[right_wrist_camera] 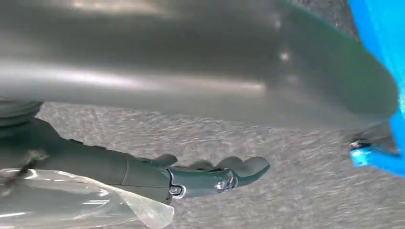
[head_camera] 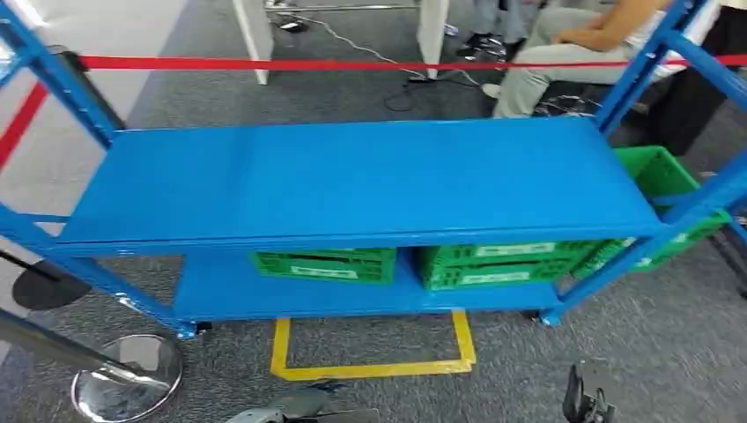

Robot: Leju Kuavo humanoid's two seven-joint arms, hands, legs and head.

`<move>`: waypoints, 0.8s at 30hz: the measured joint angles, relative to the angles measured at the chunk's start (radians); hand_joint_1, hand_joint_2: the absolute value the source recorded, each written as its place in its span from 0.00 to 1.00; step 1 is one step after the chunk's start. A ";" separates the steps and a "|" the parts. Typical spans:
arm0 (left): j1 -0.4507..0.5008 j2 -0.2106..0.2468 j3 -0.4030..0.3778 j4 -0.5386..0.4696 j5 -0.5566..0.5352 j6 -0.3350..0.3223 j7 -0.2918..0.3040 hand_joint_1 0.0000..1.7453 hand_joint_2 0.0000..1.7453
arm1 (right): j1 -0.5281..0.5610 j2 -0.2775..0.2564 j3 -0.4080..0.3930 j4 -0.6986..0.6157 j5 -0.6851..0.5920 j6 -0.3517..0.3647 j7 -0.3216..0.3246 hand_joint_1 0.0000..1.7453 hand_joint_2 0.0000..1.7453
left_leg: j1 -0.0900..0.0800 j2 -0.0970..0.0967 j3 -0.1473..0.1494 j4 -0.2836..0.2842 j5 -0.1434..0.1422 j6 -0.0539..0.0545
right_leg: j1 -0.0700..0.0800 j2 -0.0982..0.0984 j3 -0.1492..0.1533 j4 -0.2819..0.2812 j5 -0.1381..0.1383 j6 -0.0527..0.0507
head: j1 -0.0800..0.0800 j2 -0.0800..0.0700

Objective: Take the parts from the cabinet and place them on the table.

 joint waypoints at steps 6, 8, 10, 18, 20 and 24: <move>0.002 0.000 -0.001 0.000 -0.005 0.002 -0.003 0.00 0.00 | 0.002 -0.002 0.002 0.000 0.010 -0.004 -0.001 0.00 0.00 | 0.012 -0.063 0.008 0.021 -0.021 -0.025 | -0.023 0.006 0.041 -0.177 0.163 0.032 | 0.000 0.000; 0.002 0.003 -0.002 0.000 -0.005 0.003 -0.004 0.00 0.00 | -0.004 0.000 0.005 0.003 0.013 -0.004 0.000 0.00 0.00 | 0.005 -0.070 -0.005 0.042 -0.031 -0.035 | -0.020 0.021 0.060 -0.195 0.139 0.009 | 0.006 0.000; 0.005 0.004 -0.002 0.000 -0.005 0.005 -0.005 0.00 0.00 | 0.000 0.000 0.005 0.004 0.014 -0.003 0.002 0.00 0.00 | 0.005 -0.070 -0.005 0.041 -0.030 -0.037 | -0.016 0.021 0.057 -0.193 0.138 0.000 | -0.001 0.000; 0.001 0.005 -0.008 0.000 -0.007 0.031 -0.002 0.00 1.00 | 0.008 -0.001 0.005 0.010 0.000 0.027 0.031 0.00 0.00 | 0.015 -0.002 -0.170 0.361 -0.155 -0.060 | -0.015 0.001 0.074 -0.194 0.123 -0.027 | -0.008 0.000; 0.001 0.005 -0.008 0.000 -0.005 0.033 0.000 0.00 1.00 | 0.006 -0.001 0.005 0.010 0.001 0.026 0.030 0.00 1.00 | 0.011 -0.002 -0.115 0.232 -0.059 -0.042 | -0.009 0.001 0.086 -0.194 0.117 -0.027 | -0.008 0.000; 0.015 0.014 0.001 0.001 0.052 0.014 0.022 0.00 1.00 | 0.007 0.003 0.032 0.011 -0.017 0.043 0.042 0.00 1.00 | -0.011 0.004 -0.035 0.056 -0.007 0.002 | -0.008 -0.004 0.097 -0.203 0.110 -0.017 | -0.004 0.000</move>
